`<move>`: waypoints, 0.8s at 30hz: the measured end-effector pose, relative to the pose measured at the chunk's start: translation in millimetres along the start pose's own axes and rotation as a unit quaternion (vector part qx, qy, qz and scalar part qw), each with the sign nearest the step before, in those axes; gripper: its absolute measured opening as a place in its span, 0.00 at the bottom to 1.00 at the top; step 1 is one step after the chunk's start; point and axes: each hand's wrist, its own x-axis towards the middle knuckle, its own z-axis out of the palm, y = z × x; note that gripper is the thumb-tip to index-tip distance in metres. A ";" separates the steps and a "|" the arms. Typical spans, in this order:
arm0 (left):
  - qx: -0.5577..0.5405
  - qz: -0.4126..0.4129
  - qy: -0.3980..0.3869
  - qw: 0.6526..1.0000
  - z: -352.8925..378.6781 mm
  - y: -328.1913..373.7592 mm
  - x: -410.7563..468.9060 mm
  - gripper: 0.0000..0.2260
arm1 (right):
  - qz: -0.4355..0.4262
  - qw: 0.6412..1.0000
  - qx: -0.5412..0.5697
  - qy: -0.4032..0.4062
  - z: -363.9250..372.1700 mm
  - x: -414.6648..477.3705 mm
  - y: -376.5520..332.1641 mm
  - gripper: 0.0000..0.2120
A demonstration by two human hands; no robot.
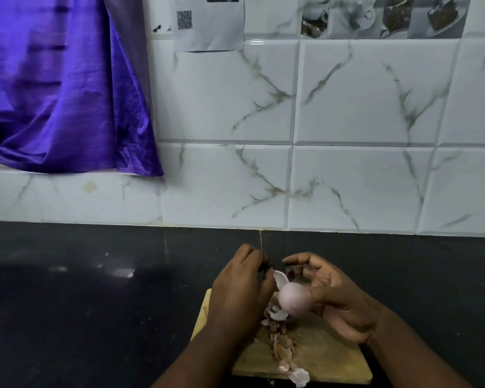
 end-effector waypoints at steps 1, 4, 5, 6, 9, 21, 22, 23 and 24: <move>-0.006 -0.009 -0.010 1.000 1.2 -0.6 -0.4 0.02 | -0.004 1.000 0.015 -0.010 -0.1 0.0 -0.6 0.35; -0.025 -0.045 -0.038 0.998 1.5 -2.3 -0.6 0.04 | -0.020 0.995 0.093 -0.040 -2.4 -0.6 -4.1 0.38; -0.027 -0.059 -0.045 0.997 1.0 -3.1 -0.3 0.05 | -0.029 0.991 0.119 -0.045 -4.2 -1.1 -5.7 0.38; -0.023 -0.070 -0.052 0.996 0.2 -3.8 -0.2 0.05 | -0.038 0.988 0.139 -0.049 -6.3 -1.6 -7.6 0.39; -0.003 -0.091 -0.064 0.994 -3.0 -2.7 -1.4 0.03 | -0.054 0.983 0.166 -0.060 -11.6 -0.9 -10.0 0.43; -0.174 -0.056 0.000 0.983 -1.2 -1.0 1.0 0.09 | -0.061 0.996 -0.039 0.055 -6.4 2.6 -1.9 0.52; -0.178 -0.062 -0.010 0.982 -1.2 -0.9 0.8 0.08 | -0.066 0.991 -0.095 0.062 -4.7 2.6 -1.0 0.51; -0.179 -0.067 -0.021 0.981 -1.3 -0.2 0.5 0.06 | -0.074 0.984 -0.146 0.069 -2.7 2.3 -0.1 0.51; -0.178 -0.069 -0.031 0.981 -1.4 0.8 0.4 0.05 | -0.080 0.975 -0.190 0.078 -0.7 1.9 0.9 0.51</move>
